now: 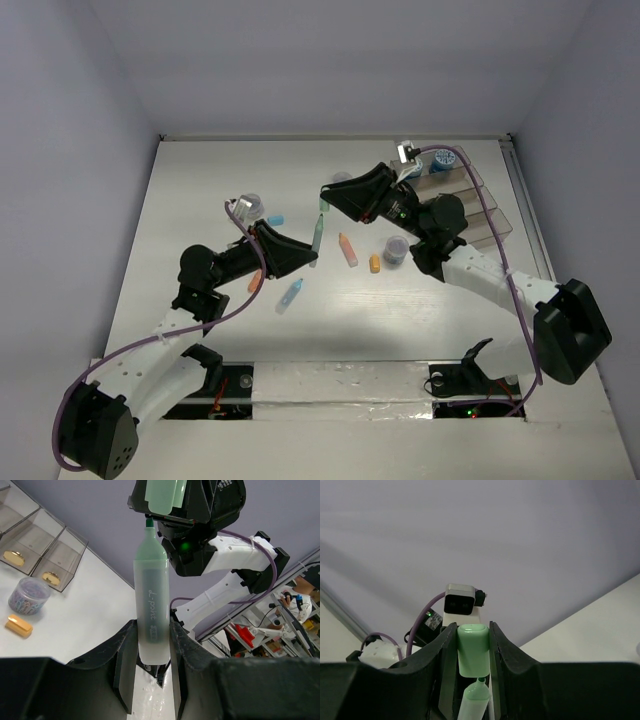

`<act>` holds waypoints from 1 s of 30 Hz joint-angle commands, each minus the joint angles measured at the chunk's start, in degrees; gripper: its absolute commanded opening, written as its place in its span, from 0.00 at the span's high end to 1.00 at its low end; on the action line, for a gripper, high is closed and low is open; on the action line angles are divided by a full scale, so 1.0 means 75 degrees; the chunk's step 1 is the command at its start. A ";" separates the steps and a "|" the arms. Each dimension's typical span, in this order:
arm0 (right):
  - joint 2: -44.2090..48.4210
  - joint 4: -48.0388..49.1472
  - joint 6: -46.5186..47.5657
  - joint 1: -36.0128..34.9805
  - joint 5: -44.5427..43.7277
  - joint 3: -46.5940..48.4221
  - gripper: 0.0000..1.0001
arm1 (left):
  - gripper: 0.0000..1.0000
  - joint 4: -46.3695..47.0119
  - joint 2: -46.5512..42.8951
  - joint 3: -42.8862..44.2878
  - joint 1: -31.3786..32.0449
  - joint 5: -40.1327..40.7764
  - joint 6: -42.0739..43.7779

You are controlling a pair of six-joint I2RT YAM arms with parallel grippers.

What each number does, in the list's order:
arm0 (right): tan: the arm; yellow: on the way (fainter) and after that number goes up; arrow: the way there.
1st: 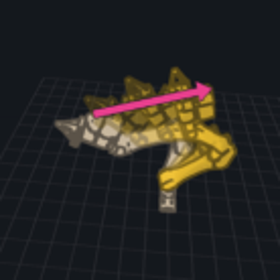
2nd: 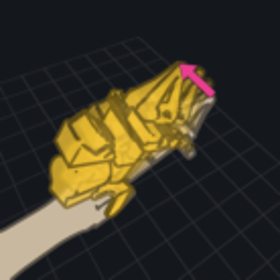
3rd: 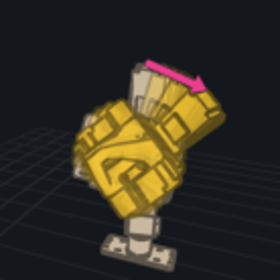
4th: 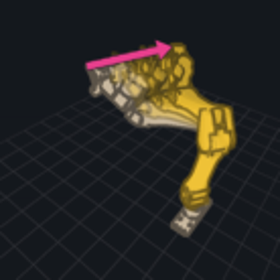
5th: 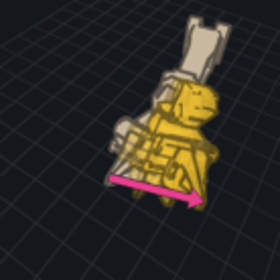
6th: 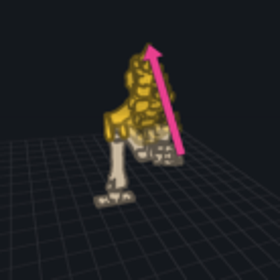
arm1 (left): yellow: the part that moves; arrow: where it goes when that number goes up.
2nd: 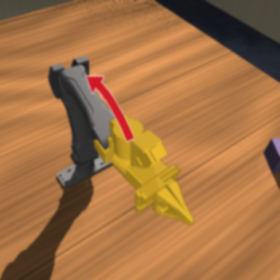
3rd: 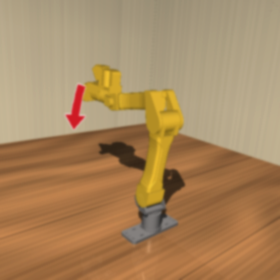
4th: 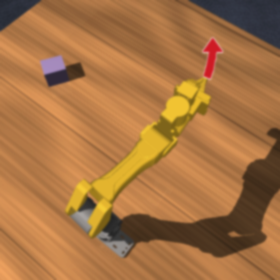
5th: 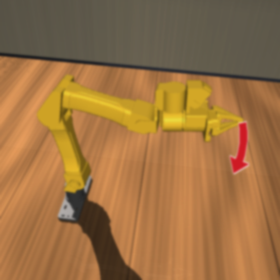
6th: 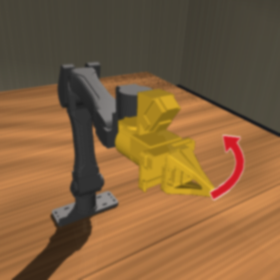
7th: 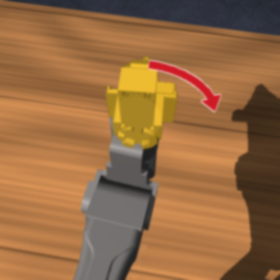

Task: Sort the stationery into containers
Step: Close the pen cap on the pen.

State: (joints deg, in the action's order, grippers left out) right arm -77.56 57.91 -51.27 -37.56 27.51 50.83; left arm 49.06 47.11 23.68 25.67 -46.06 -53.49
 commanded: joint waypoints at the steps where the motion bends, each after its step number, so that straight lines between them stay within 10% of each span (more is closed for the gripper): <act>1: -0.0064 0.0798 -0.0207 0.0016 0.0188 -0.0015 0.89 | 1.00 0.0853 -0.0013 0.0217 0.0023 -0.0092 -0.0097; 30: -0.0780 0.2310 -0.1485 -0.0125 0.0575 -0.0191 0.87 | 1.00 0.1438 -0.0164 0.0381 0.0023 0.0247 0.0019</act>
State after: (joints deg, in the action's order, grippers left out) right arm -83.05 69.06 -60.36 -37.85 31.07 49.95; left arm 53.25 47.29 23.73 25.76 -44.60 -54.06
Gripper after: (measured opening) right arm 0.333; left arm 0.236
